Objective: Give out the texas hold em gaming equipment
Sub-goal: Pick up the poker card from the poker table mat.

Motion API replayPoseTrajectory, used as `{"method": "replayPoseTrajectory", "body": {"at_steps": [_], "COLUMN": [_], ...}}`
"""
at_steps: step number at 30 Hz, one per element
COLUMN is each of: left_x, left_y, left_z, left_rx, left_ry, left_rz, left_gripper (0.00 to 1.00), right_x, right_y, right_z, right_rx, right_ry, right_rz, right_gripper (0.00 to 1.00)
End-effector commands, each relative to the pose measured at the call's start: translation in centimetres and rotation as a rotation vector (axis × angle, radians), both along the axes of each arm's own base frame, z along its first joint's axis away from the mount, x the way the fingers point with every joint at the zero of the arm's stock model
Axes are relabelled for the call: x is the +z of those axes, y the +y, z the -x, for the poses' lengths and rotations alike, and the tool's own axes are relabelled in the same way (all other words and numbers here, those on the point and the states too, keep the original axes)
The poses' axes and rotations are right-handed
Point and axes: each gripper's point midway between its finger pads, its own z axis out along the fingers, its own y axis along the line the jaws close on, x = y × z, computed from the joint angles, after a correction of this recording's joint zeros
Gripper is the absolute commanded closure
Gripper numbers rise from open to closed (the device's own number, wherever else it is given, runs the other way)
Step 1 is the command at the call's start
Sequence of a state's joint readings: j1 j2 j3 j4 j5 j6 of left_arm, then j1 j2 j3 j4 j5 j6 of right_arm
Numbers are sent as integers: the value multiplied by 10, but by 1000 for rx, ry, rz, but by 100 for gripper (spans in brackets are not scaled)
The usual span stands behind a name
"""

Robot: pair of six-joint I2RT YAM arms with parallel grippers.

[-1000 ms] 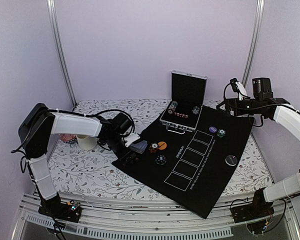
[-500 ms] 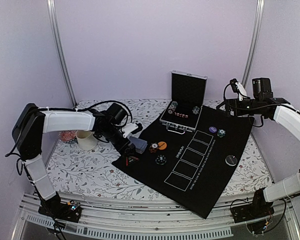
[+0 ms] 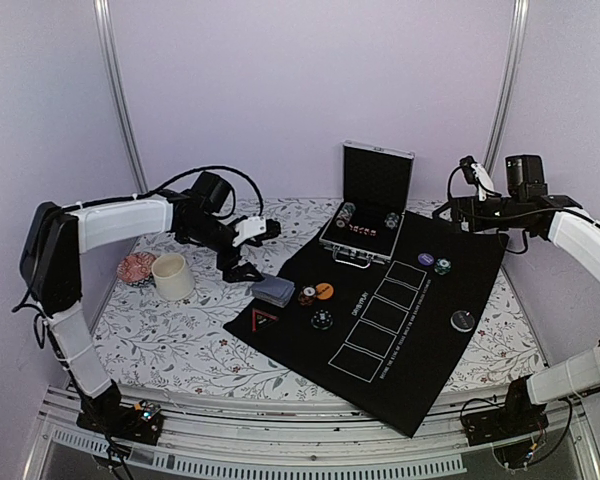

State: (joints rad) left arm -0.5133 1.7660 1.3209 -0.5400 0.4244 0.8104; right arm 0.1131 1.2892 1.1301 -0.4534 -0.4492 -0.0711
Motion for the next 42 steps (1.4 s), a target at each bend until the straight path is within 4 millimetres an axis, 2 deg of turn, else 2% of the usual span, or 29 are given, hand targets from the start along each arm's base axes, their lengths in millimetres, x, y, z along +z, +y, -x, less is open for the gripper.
{"method": "replayPoseTrajectory", "body": {"at_steps": [1, 4, 14, 20, 25, 30, 35, 42], "left_x": [-25, -44, -68, -84, -87, -101, -107, -79], "left_y": [-1, -9, -27, -31, -37, -33, -36, -48], "left_z": [-9, -15, -40, -30, -23, -26, -23, -36], "left_rx": [-132, -152, -189, -240, -270, -261, -268, -249], "left_ry": [82, 110, 86, 145, 190, 195, 204, 169], "left_rz": [-54, -47, -70, -78, -46, -86, -93, -34], "left_gripper": [2, 2, 2, 2, 2, 2, 2, 2], "right_x": [18, 16, 3, -3, -5, -8, -11, -11], "right_y": [5, 6, 9, 9, 9, 10, 12, 12], "right_z": [7, 8, 10, 11, 11, 11, 12, 13], "right_rx": [29, 36, 48, 46, 49, 54, 62, 69], "right_ry": [-49, -38, 3, 24, 32, 46, 56, 62], "right_rz": [-9, -18, -36, -28, -28, -31, -36, -42], "right_gripper": [1, 1, 1, 1, 1, 1, 1, 1]}}
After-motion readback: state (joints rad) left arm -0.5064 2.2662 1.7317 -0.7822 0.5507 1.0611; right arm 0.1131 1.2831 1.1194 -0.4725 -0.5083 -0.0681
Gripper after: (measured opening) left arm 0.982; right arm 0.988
